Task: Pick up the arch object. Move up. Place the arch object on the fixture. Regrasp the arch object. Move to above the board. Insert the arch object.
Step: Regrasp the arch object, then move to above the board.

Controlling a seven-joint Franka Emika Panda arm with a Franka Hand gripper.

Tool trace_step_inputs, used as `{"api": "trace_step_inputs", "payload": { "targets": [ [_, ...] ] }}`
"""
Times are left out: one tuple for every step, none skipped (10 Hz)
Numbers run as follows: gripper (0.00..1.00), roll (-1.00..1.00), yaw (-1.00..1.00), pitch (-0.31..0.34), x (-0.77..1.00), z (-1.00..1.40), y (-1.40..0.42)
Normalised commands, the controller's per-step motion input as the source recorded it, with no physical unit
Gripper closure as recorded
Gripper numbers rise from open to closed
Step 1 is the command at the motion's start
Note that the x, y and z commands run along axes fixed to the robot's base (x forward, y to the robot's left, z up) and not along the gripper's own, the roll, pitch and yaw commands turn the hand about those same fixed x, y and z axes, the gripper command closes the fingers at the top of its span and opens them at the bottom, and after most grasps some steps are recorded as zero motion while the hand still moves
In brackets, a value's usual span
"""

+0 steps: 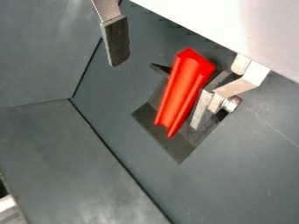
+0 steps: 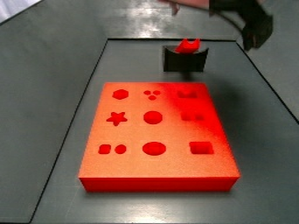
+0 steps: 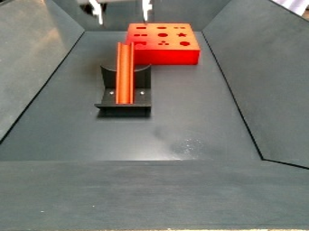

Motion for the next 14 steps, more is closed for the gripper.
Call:
{"api": "trace_step_inputs", "payload": {
  "targets": [
    [0.0,0.08,0.03,-0.124,0.1,-1.0,0.02],
    [0.0,0.07,0.0,-0.113,0.11,-1.0,0.02],
    [0.0,0.07,-0.02,-0.094,0.12,-1.0,0.01],
    [0.0,0.07,-0.04,-0.06,0.11,-0.79,0.01],
    [0.0,0.07,-0.05,-0.035,0.1,-0.62,0.0],
    [0.0,0.07,-0.04,-0.003,0.09,-0.41,0.0],
    [0.0,0.07,-0.03,0.015,0.09,-0.31,0.0],
    [1.0,0.0,0.0,0.0,0.0,0.0,0.0],
    [1.0,0.54,0.04,-0.227,-0.01,1.0,0.09],
    [1.0,0.51,0.03,-0.237,-0.01,1.0,0.08],
    [1.0,0.38,-0.03,-0.234,-0.02,1.0,0.07],
    [1.0,0.27,-0.08,-0.218,-0.02,1.0,0.07],
    [1.0,0.18,-0.11,-0.2,-0.02,1.0,0.07],
    [1.0,0.13,-0.15,-0.173,-0.03,1.0,0.07]
  ]
}}
